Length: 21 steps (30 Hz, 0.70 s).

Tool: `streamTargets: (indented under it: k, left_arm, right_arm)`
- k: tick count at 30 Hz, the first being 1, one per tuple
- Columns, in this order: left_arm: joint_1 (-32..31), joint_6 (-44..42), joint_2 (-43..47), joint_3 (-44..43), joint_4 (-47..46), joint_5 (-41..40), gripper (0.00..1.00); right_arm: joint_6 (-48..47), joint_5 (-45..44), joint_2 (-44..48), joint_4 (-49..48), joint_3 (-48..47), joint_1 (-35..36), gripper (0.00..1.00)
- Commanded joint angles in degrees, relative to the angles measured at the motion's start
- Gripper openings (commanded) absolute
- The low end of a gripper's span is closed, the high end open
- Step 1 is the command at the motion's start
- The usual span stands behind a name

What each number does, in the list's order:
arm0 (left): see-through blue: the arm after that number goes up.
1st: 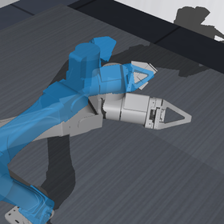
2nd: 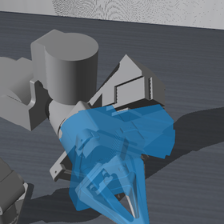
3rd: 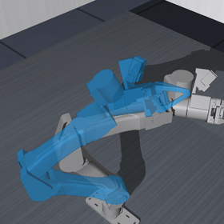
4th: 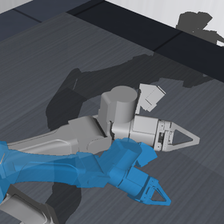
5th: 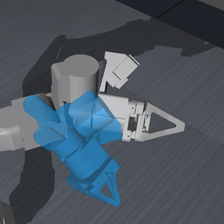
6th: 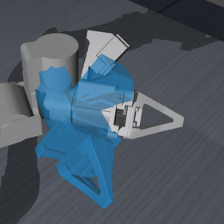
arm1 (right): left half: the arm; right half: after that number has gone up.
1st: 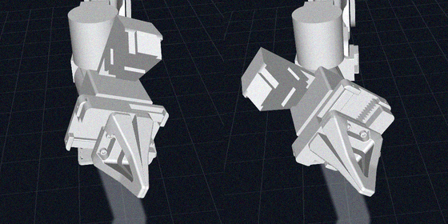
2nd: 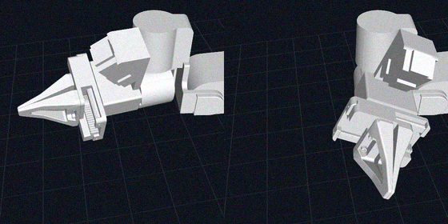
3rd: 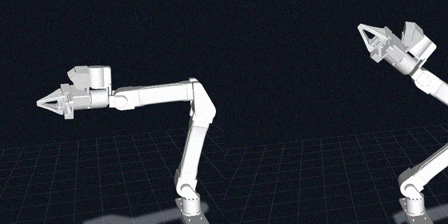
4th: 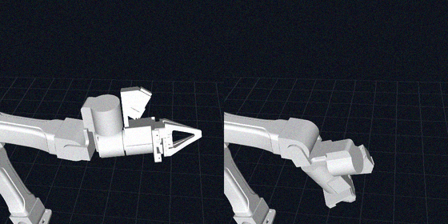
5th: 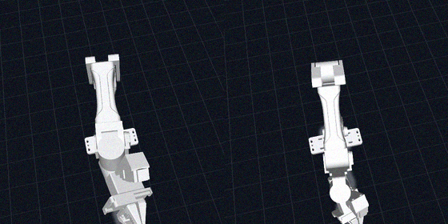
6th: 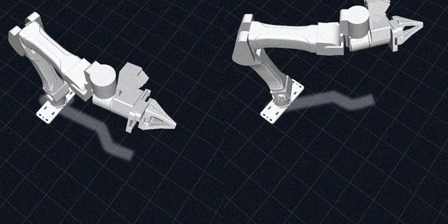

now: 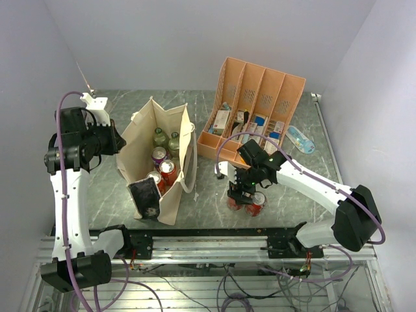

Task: Place the beverage into the canvas bag

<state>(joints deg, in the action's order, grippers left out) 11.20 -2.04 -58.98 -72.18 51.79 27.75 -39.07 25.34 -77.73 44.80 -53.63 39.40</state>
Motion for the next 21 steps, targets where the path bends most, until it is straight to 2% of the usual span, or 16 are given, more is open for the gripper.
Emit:
streamTargets:
  k: [1,4,8,10,12,15,16,18,21]
  left_arm:
    - [1.2,1.0,0.5,-1.4,-3.0,1.7,0.07]
    - [1.2,1.0,0.5,-1.4,-3.0,1.8,0.07]
    - [1.2,0.3,0.6,-2.0,-3.0,2.1,0.09]
    - [1.2,-0.2,0.3,-2.9,-3.0,2.5,0.16]
    - [1.2,-0.5,0.1,-4.4,-3.1,3.3,0.25]
    - [1.2,-2.1,-0.2,-7.6,-3.0,5.1,0.37]
    - [1.2,-3.1,-0.3,-9.1,-2.6,5.9,0.47]
    - [1.2,-5.8,-0.5,-12.1,-1.2,8.1,0.58]
    - [1.1,-12.9,-1.7,-17.3,4.8,13.7,0.64]
  right_arm:
    - [0.6,1.5,0.5,-1.6,-1.0,0.1,0.70]
    - [1.2,2.0,0.9,-1.5,-1.9,0.1,0.59]
    - [3.7,2.5,1.4,-0.9,-6.6,0.1,0.36]
    - [5.7,2.7,1.3,-0.5,-10.3,0.1,0.17]
    - [7.9,2.8,1.4,-0.4,-15.8,0.1,0.03]
    - [11.2,2.7,1.1,-0.5,-24.0,0.1,0.00]
    - [12.4,2.5,0.8,-0.4,-27.0,0.1,0.00]
    - [14.7,2.1,-0.3,-0.3,-33.0,0.2,0.00]
    - [18.2,1.5,-1.8,-1.2,-41.4,0.8,0.00]
